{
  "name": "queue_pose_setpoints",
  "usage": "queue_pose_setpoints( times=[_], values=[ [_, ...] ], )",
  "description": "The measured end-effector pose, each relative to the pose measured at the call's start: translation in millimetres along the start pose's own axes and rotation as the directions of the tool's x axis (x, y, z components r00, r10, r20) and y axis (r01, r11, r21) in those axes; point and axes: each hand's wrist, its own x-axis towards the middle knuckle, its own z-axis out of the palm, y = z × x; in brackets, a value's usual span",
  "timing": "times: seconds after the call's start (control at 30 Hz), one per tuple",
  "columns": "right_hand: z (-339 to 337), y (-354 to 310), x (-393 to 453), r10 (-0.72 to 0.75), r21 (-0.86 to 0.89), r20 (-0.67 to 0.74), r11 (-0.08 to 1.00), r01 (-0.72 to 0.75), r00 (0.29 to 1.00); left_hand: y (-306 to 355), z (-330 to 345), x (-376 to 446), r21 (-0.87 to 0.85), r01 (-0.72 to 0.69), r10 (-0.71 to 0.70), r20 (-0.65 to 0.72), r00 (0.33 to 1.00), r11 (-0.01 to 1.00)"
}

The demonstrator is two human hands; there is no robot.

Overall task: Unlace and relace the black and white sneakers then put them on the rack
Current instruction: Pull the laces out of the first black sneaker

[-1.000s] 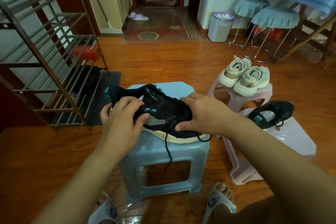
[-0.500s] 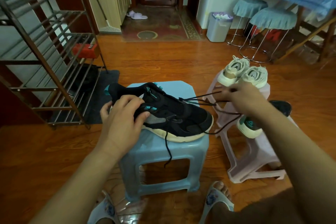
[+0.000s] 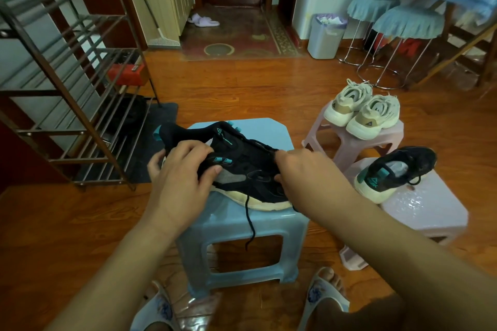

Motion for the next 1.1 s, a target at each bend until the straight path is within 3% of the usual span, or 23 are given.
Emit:
queue_pose_setpoints(
  times=[0.07,0.13,0.17,0.23,0.3,0.4,0.5,0.57,0.6,0.63,0.7,0.73,0.77,0.83,0.9,0.93,0.97,1.0,1.03,1.07,1.1],
  values=[
    [-2.1,2.0,-3.4,0.057,0.002,0.049,0.998,-0.057,0.997,-0.3,-0.6,-0.2,0.000,-0.002,0.002,-0.002,1.000,1.000],
    [-4.1,33.6,3.2,0.280,0.057,0.070,0.957,-0.284,0.957,-0.7,-0.2,0.3,0.004,-0.004,0.004,0.000,1.000,1.000],
    [-4.8,59.4,8.3,0.430,0.110,0.068,0.894,-0.435,0.900,-0.9,-0.1,0.5,0.007,-0.004,0.004,-0.001,1.000,1.000],
    [1.0,119.9,12.3,0.698,0.292,0.036,0.677,-0.676,0.715,-0.7,-0.6,0.5,0.010,0.000,0.000,0.000,1.000,1.000],
    [14.7,159.1,5.9,0.837,0.357,0.079,0.483,-0.800,0.541,0.9,-1.5,-0.1,0.014,0.007,-0.008,0.001,1.000,1.000],
    [30.5,178.5,1.1,0.924,0.456,0.156,0.245,-0.856,0.348,7.6,-1.1,-1.0,0.053,0.041,-0.040,-0.027,0.999,0.998],
    [20.7,185.5,3.8,0.971,0.623,0.099,0.109,-0.774,0.216,16.9,4.8,-3.1,0.122,0.097,-0.086,-0.088,0.992,0.988],
    [14.9,186.4,1.4,0.977,0.729,0.143,0.006,-0.685,0.161,21.5,8.9,-2.8,0.157,0.129,-0.110,-0.121,0.987,0.979],
    [13.9,183.8,0.6,0.960,0.810,0.189,-0.034,-0.585,0.205,22.8,10.0,-1.8,0.168,0.138,-0.117,-0.129,0.985,0.976],
    [10.7,177.2,0.1,0.920,0.897,0.240,-0.088,-0.434,0.310,24.0,10.6,-0.5,0.174,0.144,-0.122,-0.131,0.984,0.974],
    [-3.8,153.0,0.3,0.741,0.954,0.274,-0.290,-0.075,0.613,26.1,10.7,1.5,0.173,0.155,-0.133,-0.130,0.982,0.973],
    [-14.6,136.8,1.7,0.585,0.912,0.223,-0.408,0.045,0.779,26.5,10.4,1.3,0.169,0.159,-0.138,-0.129,0.982,0.973],
    [-25.6,119.2,4.1,0.413,0.863,0.150,-0.499,0.085,0.898,26.3,10.4,0.4,0.164,0.158,-0.138,-0.130,0.982,0.974],
    [-38.7,85.9,13.4,0.115,0.813,0.056,-0.582,0.022,0.992,25.3,10.4,-2.5,0.157,0.151,-0.131,-0.132,0.983,0.976],
    [-38.8,61.7,24.0,-0.062,0.764,0.089,-0.636,-0.109,0.994,25.4,10.0,-3.5,0.149,0.149,-0.131,-0.125,0.984,0.978],
    [-36.8,53.3,29.4,-0.097,0.785,0.143,-0.595,-0.173,0.985,25.6,9.2,-3.7,0.145,0.149,-0.133,-0.117,0.984,0.978],
    [-34.6,47.0,33.9,-0.064,0.871,0.197,-0.446,-0.204,0.978,25.3,8.2,-3.9,0.142,0.148,-0.133,-0.110,0.985,0.979],
    [-31.3,45.1,38.1,0.026,0.968,0.214,-0.139,-0.209,0.976,25.3,7.7,-4.1,0.141,0.145,-0.131,-0.108,0.986,0.979],
    [-26.6,46.6,42.0,0.118,0.929,0.174,0.309,-0.203,0.978,24.9,7.6,-4.6,0.136,0.143,-0.129,-0.108,0.986,0.980],
    [-23.1,47.6,44.7,0.127,0.679,0.129,0.712,-0.180,0.984,24.6,7.7,-4.3,0.131,0.144,-0.129,-0.112,0.985,0.981],
    [-20.2,47.1,47.1,0.092,0.392,0.134,0.910,-0.138,0.987,24.2,7.4,-3.4,0.126,0.143,-0.129,-0.115,0.985,0.982]
  ],
)
